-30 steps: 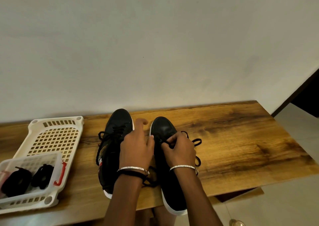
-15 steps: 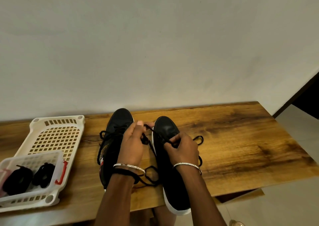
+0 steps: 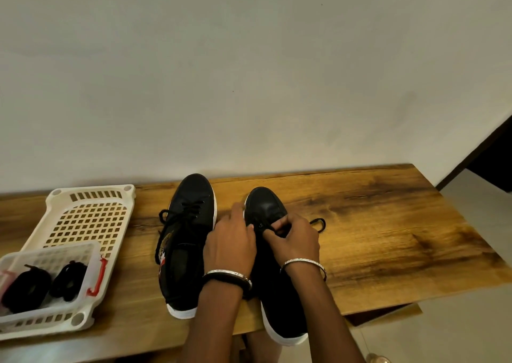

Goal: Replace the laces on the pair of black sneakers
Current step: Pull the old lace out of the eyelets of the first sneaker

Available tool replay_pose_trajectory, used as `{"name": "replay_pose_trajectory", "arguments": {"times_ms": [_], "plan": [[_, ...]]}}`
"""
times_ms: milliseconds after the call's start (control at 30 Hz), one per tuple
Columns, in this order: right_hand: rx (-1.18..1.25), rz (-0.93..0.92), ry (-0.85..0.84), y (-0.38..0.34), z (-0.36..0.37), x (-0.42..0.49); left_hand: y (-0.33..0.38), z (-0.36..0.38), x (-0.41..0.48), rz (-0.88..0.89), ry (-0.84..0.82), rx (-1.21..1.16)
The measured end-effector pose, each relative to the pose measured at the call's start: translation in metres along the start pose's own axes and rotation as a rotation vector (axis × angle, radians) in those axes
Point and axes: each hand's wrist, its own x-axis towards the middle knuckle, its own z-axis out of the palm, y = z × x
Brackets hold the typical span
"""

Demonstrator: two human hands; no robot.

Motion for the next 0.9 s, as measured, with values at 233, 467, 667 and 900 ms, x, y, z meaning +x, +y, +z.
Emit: {"name": "replay_pose_trajectory", "arguments": {"times_ms": [233, 467, 667, 900], "plan": [[-0.007, 0.01, -0.002, 0.002, 0.0, 0.0, 0.004, 0.008, 0.004, -0.012, 0.062, -0.303], [0.02, 0.01, -0.017, 0.003, 0.0, -0.001, 0.013, -0.027, 0.008, -0.292, 0.177, -1.661], [0.019, 0.013, -0.019, 0.005, 0.001, 0.001, 0.008, -0.024, 0.006, -0.347, 0.104, -1.728], [0.004, 0.004, -0.01, 0.005, 0.002, 0.002, -0.002, 0.003, 0.0, 0.051, -0.017, -0.071]]}}
